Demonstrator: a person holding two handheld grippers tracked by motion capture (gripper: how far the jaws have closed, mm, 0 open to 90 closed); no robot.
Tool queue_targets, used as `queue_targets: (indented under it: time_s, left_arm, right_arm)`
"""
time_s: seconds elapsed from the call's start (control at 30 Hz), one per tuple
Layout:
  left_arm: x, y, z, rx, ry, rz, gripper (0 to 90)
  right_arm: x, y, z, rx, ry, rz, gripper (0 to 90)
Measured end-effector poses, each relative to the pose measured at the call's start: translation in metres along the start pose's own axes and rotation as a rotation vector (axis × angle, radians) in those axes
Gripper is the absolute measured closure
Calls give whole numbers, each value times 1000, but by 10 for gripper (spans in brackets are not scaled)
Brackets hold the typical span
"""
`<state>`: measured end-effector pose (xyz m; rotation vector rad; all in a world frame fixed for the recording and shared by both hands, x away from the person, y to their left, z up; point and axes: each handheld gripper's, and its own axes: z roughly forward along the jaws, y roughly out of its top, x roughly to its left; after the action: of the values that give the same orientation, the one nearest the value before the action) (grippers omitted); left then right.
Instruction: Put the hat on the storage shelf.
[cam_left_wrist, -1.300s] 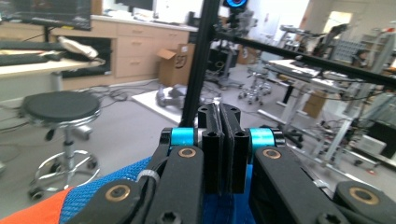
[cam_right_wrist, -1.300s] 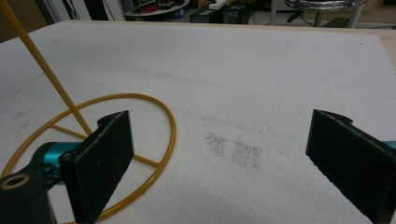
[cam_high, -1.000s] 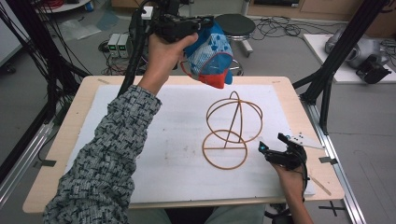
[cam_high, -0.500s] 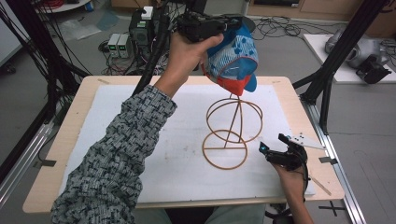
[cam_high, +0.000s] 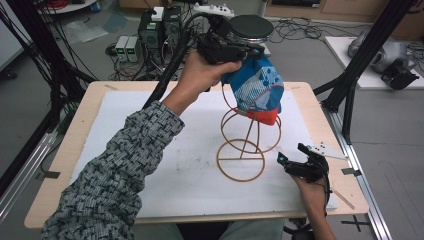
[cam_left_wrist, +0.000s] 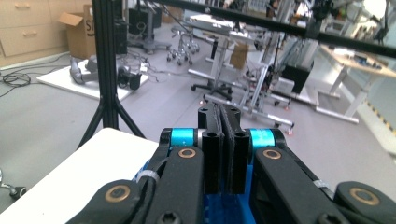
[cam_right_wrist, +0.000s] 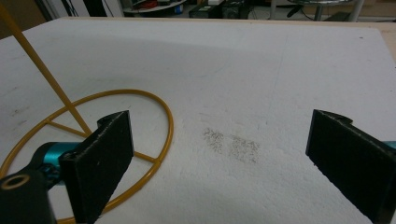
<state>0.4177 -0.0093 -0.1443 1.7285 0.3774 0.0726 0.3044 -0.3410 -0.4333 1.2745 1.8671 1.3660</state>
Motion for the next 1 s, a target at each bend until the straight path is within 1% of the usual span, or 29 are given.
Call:
queue_targets:
  time_s: [0.2, 0.37, 0.4, 0.43, 0.47, 0.53, 0.6, 0.63, 0.7, 0.77, 0.8, 0.87, 0.9, 1.0]
  left_arm:
    - [-10, -6, 4, 73, -10, 37, 873]
    - [-18, -11, 6, 112, -12, 68, 873]
    - [-19, -12, 6, 111, -3, 78, 873]
    - [-19, -15, 5, 100, -3, 77, 873]
    - [-17, -17, 4, 98, -9, 61, 873]
    - [-15, -23, 3, 96, 0, 50, 873]
    - [-13, -29, 0, 125, 10, 62, 873]
    - [-12, -32, -1, 124, 10, 68, 873]
    - [-10, -38, -3, 111, 6, 54, 873]
    - [-9, -42, -5, 121, 1, 58, 873]
    - [-8, -44, -5, 131, -5, 63, 872]
    - [-9, -48, -7, 137, -4, 69, 872]
    - [-9, -50, -7, 133, -8, 62, 872]
    - [-10, -56, -8, 145, -4, 66, 872]
  right_arm:
    - [0, 0, 0, 2, 2, -2, 67]
    - [0, 0, 0, 1, 2, -3, 67]
    - [0, 0, 0, 1, 2, -2, 67]
    - [0, 0, 0, 1, 2, -2, 66]
    - [0, 0, 0, 2, 3, 0, 67]
    - [0, 0, 0, 0, 1, -1, 66]
    - [0, 0, 0, 2, 2, 0, 67]
    - [-1, 0, 0, -1, 0, -4, 66]
    - [-1, 0, 0, 0, 1, -1, 67]
    - [-1, 0, 1, -5, -1, -7, 66]
    - [-1, 0, 0, -5, -2, -3, 67]
    - [-1, 0, 0, -3, -1, 3, 67]
    - [-2, 0, 0, -1, -1, 13, 67]
    - [-3, -1, -1, -4, -1, 16, 67]
